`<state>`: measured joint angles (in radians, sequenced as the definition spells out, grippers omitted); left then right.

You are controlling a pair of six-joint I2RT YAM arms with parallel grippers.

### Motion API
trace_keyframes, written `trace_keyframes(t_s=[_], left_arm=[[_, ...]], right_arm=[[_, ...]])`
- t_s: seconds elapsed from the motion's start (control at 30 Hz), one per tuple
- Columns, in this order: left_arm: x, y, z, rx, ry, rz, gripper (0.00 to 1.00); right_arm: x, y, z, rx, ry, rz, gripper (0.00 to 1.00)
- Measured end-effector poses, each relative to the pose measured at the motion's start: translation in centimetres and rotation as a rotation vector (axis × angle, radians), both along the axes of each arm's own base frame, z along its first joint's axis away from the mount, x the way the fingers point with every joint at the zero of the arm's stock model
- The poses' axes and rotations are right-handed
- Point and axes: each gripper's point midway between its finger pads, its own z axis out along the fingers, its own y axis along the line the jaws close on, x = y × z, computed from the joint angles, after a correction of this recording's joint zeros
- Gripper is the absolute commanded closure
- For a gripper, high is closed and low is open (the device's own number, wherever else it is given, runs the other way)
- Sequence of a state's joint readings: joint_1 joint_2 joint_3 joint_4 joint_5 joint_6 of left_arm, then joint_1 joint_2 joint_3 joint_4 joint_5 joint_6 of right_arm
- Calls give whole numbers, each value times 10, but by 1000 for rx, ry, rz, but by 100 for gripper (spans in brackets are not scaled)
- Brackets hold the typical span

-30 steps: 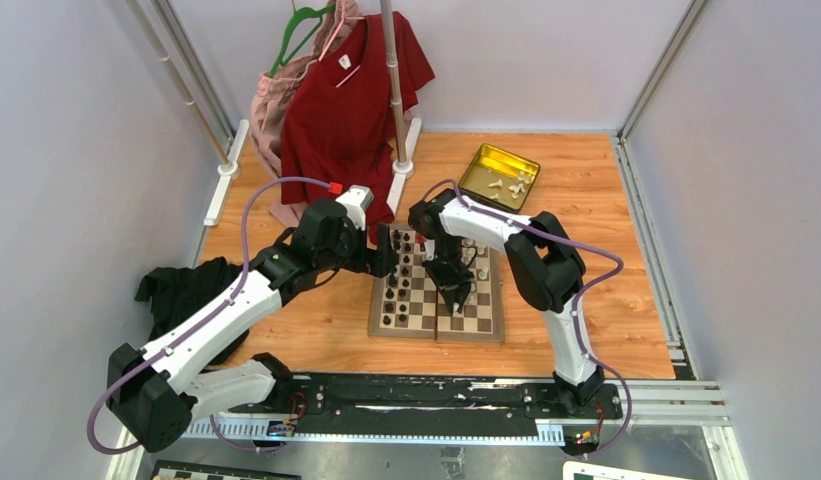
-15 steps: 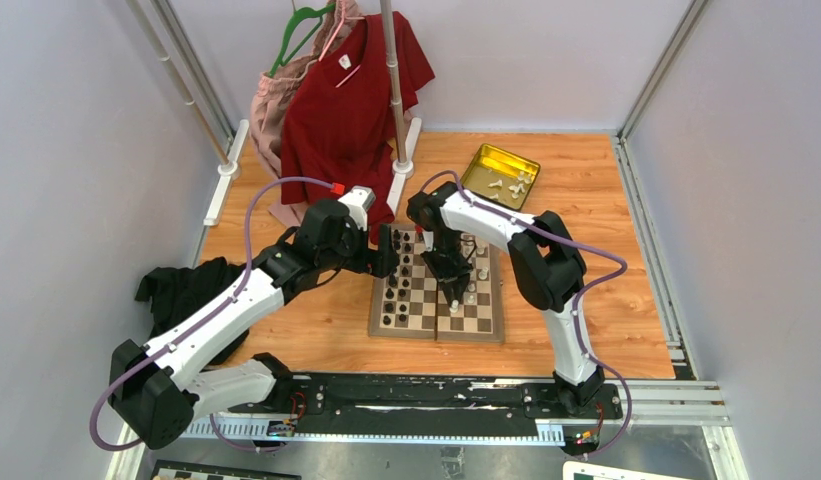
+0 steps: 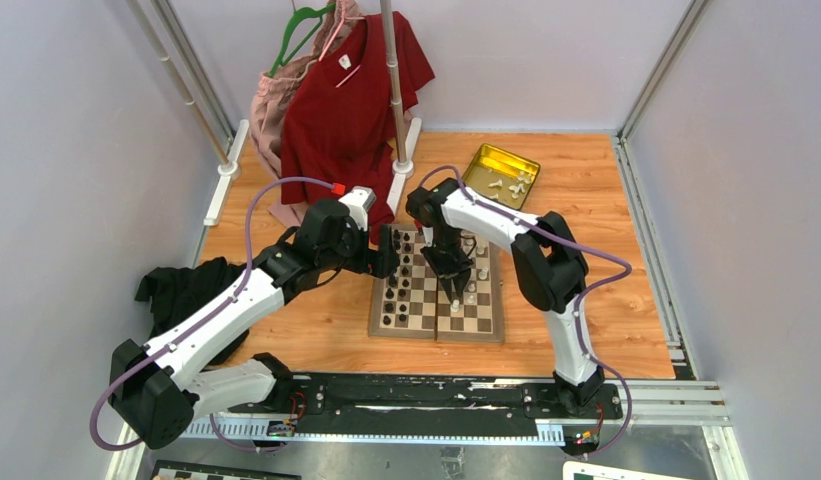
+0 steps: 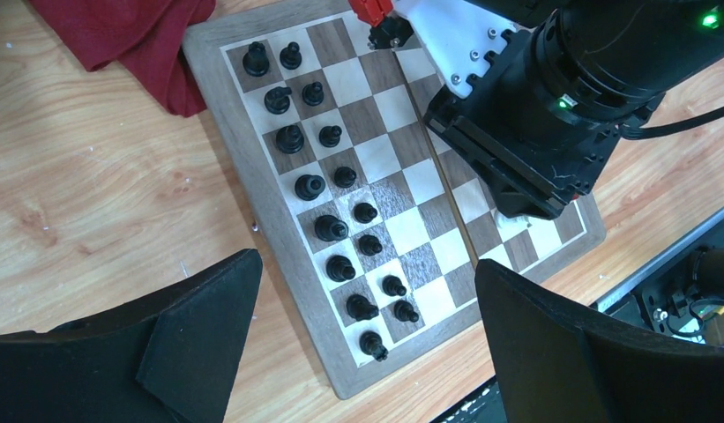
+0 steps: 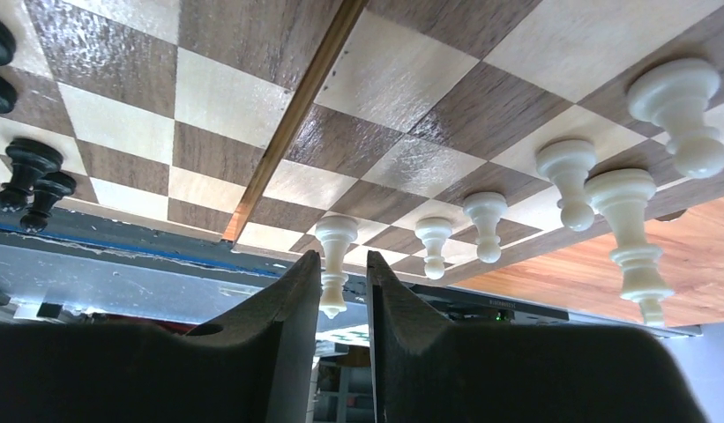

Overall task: Set up the chess pieces on the board
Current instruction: Place the chess piece on the chessboard.

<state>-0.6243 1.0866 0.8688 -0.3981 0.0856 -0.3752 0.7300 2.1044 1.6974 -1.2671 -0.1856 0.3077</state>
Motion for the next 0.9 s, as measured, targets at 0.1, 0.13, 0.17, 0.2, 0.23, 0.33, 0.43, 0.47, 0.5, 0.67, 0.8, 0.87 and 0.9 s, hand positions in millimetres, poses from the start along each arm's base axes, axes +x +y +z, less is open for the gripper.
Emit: trace_keyframes(t_s=[0.1, 0.13, 0.17, 0.2, 0.23, 0.33, 0.43, 0.47, 0.5, 0.67, 0.8, 0.87, 0.9], left_arm=[[0, 0, 0, 0, 0, 0, 3], [0, 0, 0, 0, 0, 0, 3], [0, 0, 0, 0, 0, 0, 3], [0, 0, 0, 1, 0, 0, 3], [0, 0, 0, 1, 0, 1, 3], [0, 2, -1, 8, 2, 6, 3], [-1, 5, -3, 23, 5, 14, 3], [-1, 6, -3, 26, 5, 17, 3], [-2, 7, -3, 29, 6, 19, 3], [-5, 12, -4, 44, 12, 22, 3], [-7, 15, -3, 54, 7, 26, 3], [-7, 16, -3, 58, 4, 26, 2], [-7, 17, -3, 61, 2, 26, 2]], right_arm=[[3, 1, 4, 10, -18, 4, 69], [4, 2, 6, 15, -26, 5, 69], [4, 2, 7, 19, -31, 6, 69], [5, 2, 9, 22, -38, 7, 69], [6, 2, 10, 25, -47, 8, 69], [12, 3, 17, 42, -91, 9, 69], [20, 6, 30, 81, -167, 6, 69], [23, 7, 36, 101, -208, 2, 69], [26, 7, 42, 116, -242, -2, 69], [27, 0, 62, 168, -394, -30, 69], [18, -4, 57, 161, -464, -41, 69], [12, -5, 49, 154, -482, -39, 69], [8, -5, 44, 148, -489, -37, 68]])
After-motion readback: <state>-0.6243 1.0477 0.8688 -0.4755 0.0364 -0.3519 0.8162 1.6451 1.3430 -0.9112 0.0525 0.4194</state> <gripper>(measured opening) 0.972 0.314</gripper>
